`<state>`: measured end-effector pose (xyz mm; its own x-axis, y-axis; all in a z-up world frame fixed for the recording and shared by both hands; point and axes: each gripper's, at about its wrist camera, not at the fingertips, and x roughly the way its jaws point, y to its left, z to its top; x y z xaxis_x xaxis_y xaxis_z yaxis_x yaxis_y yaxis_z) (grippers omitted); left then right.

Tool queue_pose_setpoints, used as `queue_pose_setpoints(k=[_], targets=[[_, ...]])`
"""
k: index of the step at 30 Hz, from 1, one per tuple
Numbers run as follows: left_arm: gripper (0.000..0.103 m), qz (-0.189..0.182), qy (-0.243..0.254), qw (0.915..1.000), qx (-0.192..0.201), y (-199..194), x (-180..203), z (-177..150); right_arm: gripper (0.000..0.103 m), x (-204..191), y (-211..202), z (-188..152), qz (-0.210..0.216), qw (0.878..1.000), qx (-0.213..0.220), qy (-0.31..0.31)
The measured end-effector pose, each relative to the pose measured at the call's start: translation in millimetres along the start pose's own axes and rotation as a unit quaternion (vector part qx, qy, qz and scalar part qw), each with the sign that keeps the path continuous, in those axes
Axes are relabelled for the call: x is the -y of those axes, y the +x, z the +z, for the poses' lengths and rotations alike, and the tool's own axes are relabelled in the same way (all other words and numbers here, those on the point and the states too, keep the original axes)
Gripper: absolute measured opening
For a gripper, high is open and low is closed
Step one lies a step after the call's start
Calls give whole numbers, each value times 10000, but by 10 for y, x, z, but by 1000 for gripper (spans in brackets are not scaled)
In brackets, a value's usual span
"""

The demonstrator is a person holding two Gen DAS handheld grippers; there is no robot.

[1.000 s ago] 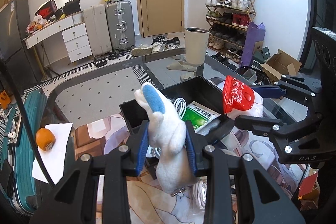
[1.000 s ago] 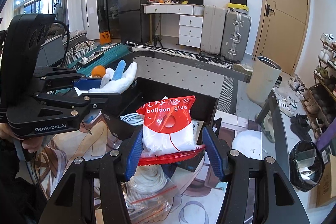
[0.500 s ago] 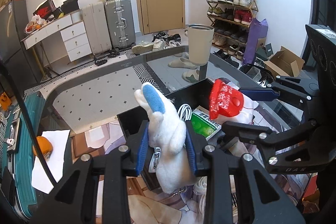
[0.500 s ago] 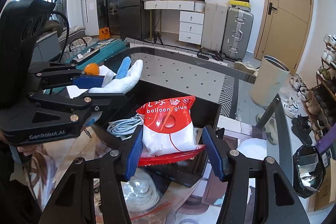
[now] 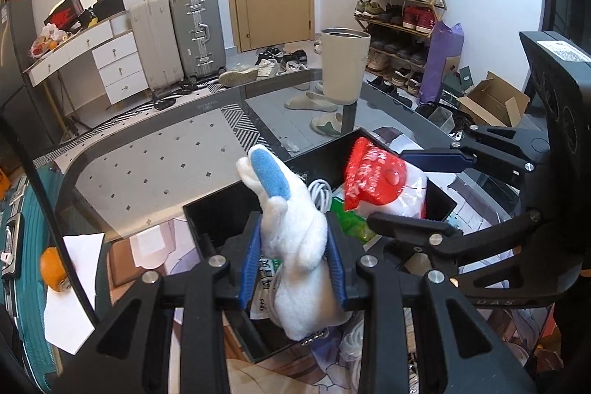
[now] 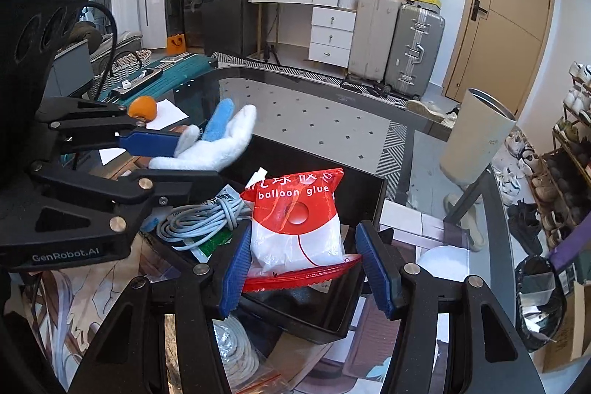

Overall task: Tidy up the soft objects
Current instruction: 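Carry the plush toy and red bag into the black box, open both grippers, then withdraw both tools from the box toward the clear plastic bags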

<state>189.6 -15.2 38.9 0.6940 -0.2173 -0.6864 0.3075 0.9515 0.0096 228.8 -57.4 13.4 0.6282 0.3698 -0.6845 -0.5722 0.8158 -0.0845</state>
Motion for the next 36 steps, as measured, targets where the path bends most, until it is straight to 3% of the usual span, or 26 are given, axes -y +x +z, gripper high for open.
queue_pose_setpoints(k=[6,9,15,16,18,21,23,28,36], targets=[[31,-31,89,10000,4,35,35,21,63,3,36,20,59,10000,-14,-75],[31,-25,98,9999,-18,42,26,17,75,-9,-30,21,-15,9999,103,-72],[34,-102,226,9997,26,53,71,27,76,3,-110,2,-134,9998,143,-93],[38,-111,257,9996,23,58,80,31,76,14,-125,-7,-152,9997,144,-87],[60,-68,302,9995,-32,92,106,39,76,43,-147,-29,-202,9997,137,-65],[66,58,310,9994,-133,119,96,34,76,89,-196,-76,-270,9996,128,9],[87,1,273,9994,-207,92,82,16,77,123,-245,-112,-282,9995,132,84],[98,272,99,9996,-54,-83,0,-76,80,140,-333,-172,-352,9989,192,260],[100,793,87,9967,-150,-133,-126,-235,81,146,-494,-265,-417,9980,266,385]])
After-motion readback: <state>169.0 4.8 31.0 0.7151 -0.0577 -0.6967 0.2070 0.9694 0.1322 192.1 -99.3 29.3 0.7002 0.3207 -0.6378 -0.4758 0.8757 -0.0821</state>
